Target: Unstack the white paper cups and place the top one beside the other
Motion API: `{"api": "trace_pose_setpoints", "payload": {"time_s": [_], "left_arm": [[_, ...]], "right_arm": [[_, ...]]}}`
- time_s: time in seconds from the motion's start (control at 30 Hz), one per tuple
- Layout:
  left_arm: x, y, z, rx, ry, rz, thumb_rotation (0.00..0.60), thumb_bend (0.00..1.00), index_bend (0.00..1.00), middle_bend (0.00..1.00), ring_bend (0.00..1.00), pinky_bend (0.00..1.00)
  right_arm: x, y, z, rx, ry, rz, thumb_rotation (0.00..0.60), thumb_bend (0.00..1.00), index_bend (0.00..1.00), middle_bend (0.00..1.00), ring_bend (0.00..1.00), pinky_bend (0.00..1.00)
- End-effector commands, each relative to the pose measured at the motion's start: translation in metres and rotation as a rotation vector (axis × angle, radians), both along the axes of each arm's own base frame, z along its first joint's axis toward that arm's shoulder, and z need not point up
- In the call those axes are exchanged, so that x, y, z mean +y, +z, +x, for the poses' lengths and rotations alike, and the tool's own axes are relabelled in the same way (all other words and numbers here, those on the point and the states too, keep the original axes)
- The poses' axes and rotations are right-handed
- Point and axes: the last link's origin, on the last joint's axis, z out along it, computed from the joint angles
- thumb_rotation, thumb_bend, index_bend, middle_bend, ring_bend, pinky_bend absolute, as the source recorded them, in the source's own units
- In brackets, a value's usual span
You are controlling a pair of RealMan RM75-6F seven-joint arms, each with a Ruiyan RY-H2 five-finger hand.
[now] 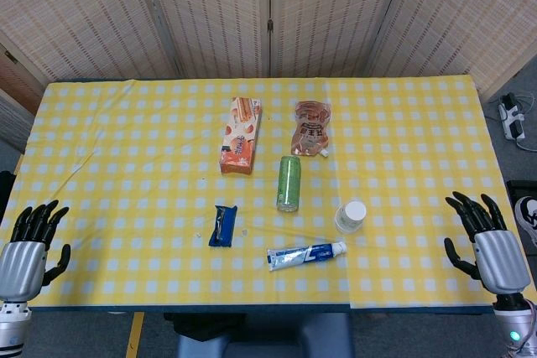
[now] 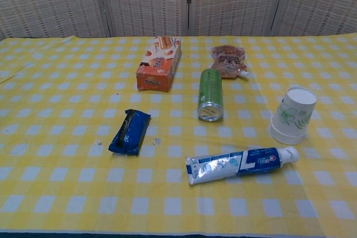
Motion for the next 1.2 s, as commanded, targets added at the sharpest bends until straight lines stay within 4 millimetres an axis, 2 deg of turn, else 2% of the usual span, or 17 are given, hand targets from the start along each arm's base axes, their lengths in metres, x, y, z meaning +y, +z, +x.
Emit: {"api": "trace_pose_setpoints", "payload": {"time_s": [0.03,0.43,0.53,0.8,0.97,1.2], "left_arm": [[0.000,0.000,-0.001,0.002,0.008,-0.007,0.600,0.57,0.16,0.11,0.10,0.01],[-0.004,-0.001,-0.005,-0.004,0.023,-0.010,0.600,0.57,0.17,0.11,0.10,0.01],[-0.004,-0.001,-0.004,-0.011,0.014,-0.009,0.600,0.57,0.17,0.11,0.10,0.01],[-0.004,-0.002,-0.003,-0.008,0.010,-0.013,0.600,0.57,0.16,0.11,0.10,0.01],[-0.004,-0.002,-0.002,-0.011,0.005,-0.009,0.600,0.57,0.17,0.11,0.10,0.01],[-0.005,-0.002,-0.005,-0.006,0.020,-0.010,0.600,0.57,0.17,0.11,0.10,0.01]], "right_arm": [[-0.001,-0.001,-0.001,-0.003,-0.010,0.008,0.600,0.49,0.15,0.12,0.15,0.04],[-0.014,-0.010,0.005,0.013,-0.002,0.109,0.600,0.49,0.15,0.12,0.15,0.04],[-0.025,-0.021,0.008,0.049,-0.007,0.177,0.600,0.49,0.15,0.12,0.15,0.04],[-0.061,-0.045,0.033,0.116,-0.009,0.310,0.600,0.49,0.15,0.09,0.14,0.04],[-0.082,-0.058,0.052,0.171,-0.058,0.383,0.600,0.49,0.09,0.06,0.12,0.04],[-0.107,-0.073,0.071,0.193,-0.093,0.470,0.600,0.49,0.09,0.05,0.12,0.06]]}}
